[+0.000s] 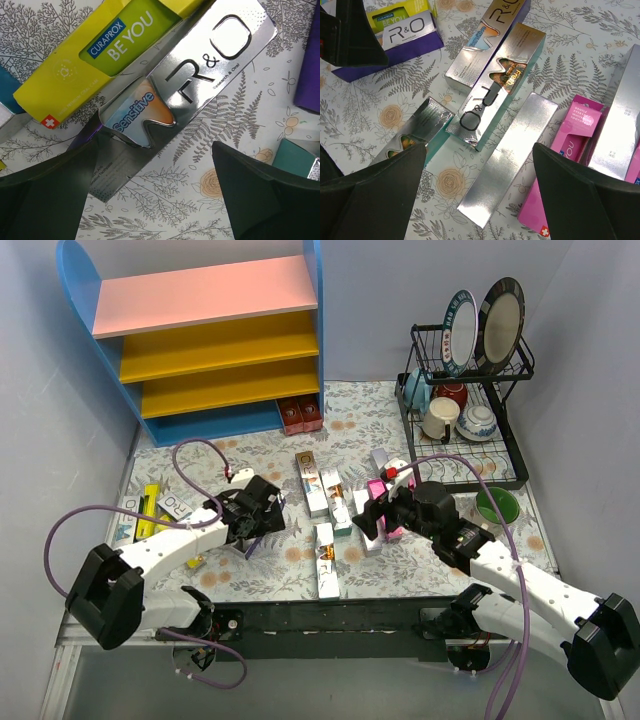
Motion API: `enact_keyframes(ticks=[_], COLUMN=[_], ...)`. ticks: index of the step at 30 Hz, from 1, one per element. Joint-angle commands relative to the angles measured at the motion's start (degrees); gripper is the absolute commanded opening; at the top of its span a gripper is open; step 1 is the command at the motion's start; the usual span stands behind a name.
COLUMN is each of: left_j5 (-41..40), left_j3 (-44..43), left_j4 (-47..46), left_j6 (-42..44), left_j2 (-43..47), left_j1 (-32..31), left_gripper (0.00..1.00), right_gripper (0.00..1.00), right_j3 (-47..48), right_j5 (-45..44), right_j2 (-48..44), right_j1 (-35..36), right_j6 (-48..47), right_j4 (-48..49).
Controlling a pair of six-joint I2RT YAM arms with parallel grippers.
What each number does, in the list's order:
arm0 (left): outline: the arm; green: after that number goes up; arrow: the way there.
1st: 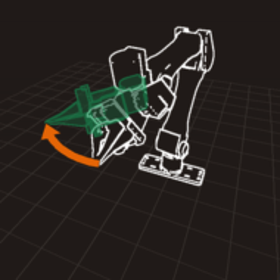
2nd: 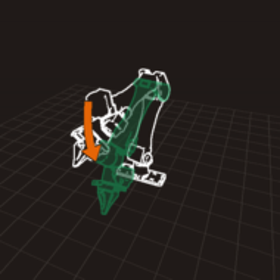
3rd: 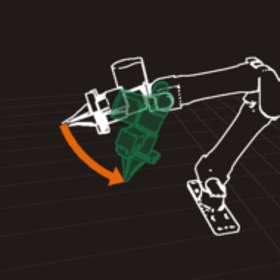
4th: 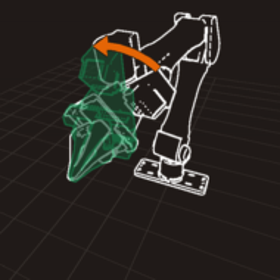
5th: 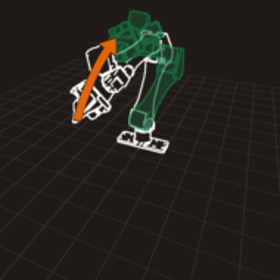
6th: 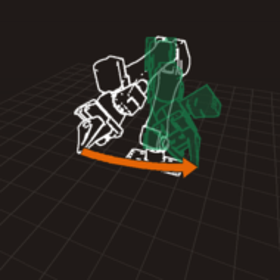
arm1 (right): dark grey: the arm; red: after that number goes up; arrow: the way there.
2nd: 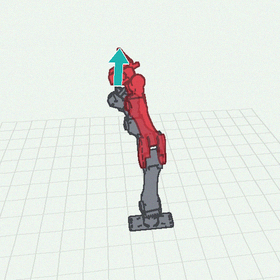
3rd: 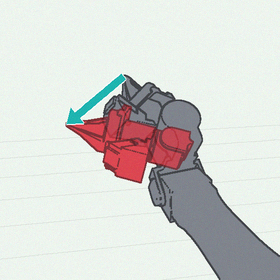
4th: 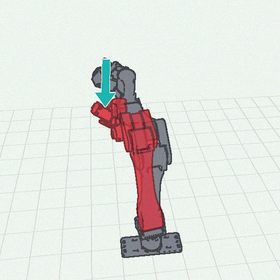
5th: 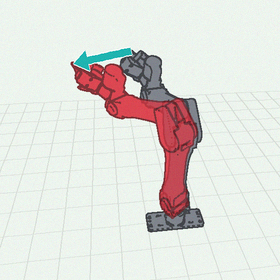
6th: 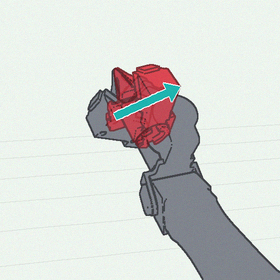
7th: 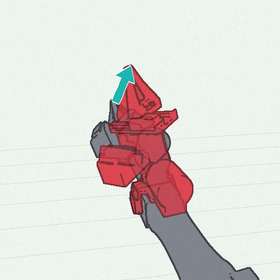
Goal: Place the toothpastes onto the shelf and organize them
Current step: Adjust the toothpaste at the center of the board, then pick up the toothpaste from the center of the board.
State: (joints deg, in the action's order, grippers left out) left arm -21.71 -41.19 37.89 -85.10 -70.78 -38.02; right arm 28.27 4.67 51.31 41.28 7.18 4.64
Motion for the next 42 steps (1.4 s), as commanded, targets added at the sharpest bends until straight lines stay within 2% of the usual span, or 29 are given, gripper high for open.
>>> enact_keyframes(ticks=[1, 7, 11, 17, 21, 27, 32, 35, 38, 40, 42], left_j5=[6.07, 8.35, 8.71, -2.44, -7.02, -6.41, -5.45, -5.09, -4.92, -4.57, -4.39], left_j3=[-1.25, -7.84, -9.70, -10.49, -8.56, -2.95, -1.00, -0.73, -1.00, -1.26, -1.79], left_j4=[-2.64, -2.82, -3.70, 4.10, 8.86, 7.47, 4.21, 2.63, 1.40, 0.96, 0.96], left_j6=[-0.33, -0.77, -0.94, -3.48, -6.39, -8.15, -7.54, -7.01, -6.57, -6.39, -6.22], left_j2=[-2.34, -6.03, -7.09, -4.46, -2.70, -0.23, -3.56, -5.59, -6.12, -6.56, -6.73], left_j1=[-2.48, -7.93, -9.18, -9.27, -9.27, -9.27, -9.27, -9.35, -9.44, -9.79, -10.05], left_gripper=[0.98, 0.98, 0.98, 0.98, 0.98, 0.98, 0.98, 0.93, 0.84, 0.73, 0.68], right_gripper=[0.95, 0.95, 0.95, 0.95, 0.95, 0.95, 0.95, 0.95, 0.95, 0.95, 0.95], right_j3=[-0.41, -0.67, -0.85, -1.11, -1.29, -1.29, -1.82, -1.99, -2.17, -2.34, -2.43], right_j5=[0.43, 0.43, 0.43, 0.61, 0.96, 1.66, 2.10, 2.19, 2.01, 2.01, 2.10], right_j2=[-1.12, -1.04, -0.95, -1.39, -1.04, -0.42, -0.16, -0.24, -0.16, -0.07, 0.02], right_j1=[0.30, 0.30, 0.21, 0.21, 0.21, 0.30, 0.30, 0.30, 0.21, 0.30, 0.30], right_j6=[-0.76, -0.76, -0.68, -0.76, -0.59, -0.41, -0.32, -0.24, -0.24, -0.32, -0.24], right_j4=[2.74, 3.09, 3.09, 3.18, 3.53, 4.14, 4.76, 4.85, 5.02, 5.37, 5.46])
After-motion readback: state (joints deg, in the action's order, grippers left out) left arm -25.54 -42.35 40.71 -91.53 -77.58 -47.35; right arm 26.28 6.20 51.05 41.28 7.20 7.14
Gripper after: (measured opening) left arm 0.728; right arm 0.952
